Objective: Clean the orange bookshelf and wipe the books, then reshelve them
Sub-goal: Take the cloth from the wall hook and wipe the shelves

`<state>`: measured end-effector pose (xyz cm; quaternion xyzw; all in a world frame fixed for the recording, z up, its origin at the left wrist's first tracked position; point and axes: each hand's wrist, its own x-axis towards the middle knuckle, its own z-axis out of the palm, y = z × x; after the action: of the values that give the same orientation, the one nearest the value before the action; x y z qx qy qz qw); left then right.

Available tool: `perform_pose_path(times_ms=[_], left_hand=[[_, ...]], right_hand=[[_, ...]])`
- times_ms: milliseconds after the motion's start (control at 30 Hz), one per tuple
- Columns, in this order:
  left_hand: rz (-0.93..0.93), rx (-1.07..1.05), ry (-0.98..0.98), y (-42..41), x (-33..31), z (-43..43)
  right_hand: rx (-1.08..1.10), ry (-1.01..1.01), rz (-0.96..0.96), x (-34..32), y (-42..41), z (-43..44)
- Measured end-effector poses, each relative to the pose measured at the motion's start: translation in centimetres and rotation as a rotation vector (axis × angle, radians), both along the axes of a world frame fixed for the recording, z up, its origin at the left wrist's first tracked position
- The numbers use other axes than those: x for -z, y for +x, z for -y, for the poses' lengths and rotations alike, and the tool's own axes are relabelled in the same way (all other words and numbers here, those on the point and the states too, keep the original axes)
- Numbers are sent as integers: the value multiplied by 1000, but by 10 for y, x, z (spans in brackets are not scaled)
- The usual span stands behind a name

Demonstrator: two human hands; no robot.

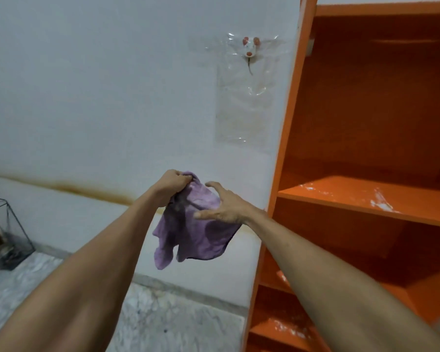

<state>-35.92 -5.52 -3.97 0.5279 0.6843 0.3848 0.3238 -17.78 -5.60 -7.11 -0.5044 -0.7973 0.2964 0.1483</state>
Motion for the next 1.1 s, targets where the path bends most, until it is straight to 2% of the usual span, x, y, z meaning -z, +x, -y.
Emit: perform_pose_path(times_ms=[67,133,200,300,367,400,533,700,800,900,1033,1100], left_hand=[[-67,-37,-25,16,2,9],[-141,-55,-45,32,6,22],[-203,-73,-34,51,11,38],[-184,-96,-9,80,20,60],[-153,-111,-4,102,32,73],[-146,-108,0,116,37,82],[-26,-85,-53,164,51,109],[170,-114,-92,218,39,124],[192,-168,-64,241,27,120],[413,-45,-58,262,16,113],[781,167,-124,296,-3,111],[760,237,-125,308,-8,104]], right_hand=[[-93,142,155,4,12,8],[-60,209,207,5,25,22],[18,226,174,4,46,39],[164,209,78,2,78,62],[254,128,-94,0,100,75],[304,47,-243,1,111,80],[517,-434,-851,-7,151,98],[467,-604,-1191,-18,199,104],[407,-610,-1300,-22,222,104],[336,-652,-1402,-25,250,103],[402,-638,-1364,-29,282,102],[412,-618,-1328,-33,293,103]])
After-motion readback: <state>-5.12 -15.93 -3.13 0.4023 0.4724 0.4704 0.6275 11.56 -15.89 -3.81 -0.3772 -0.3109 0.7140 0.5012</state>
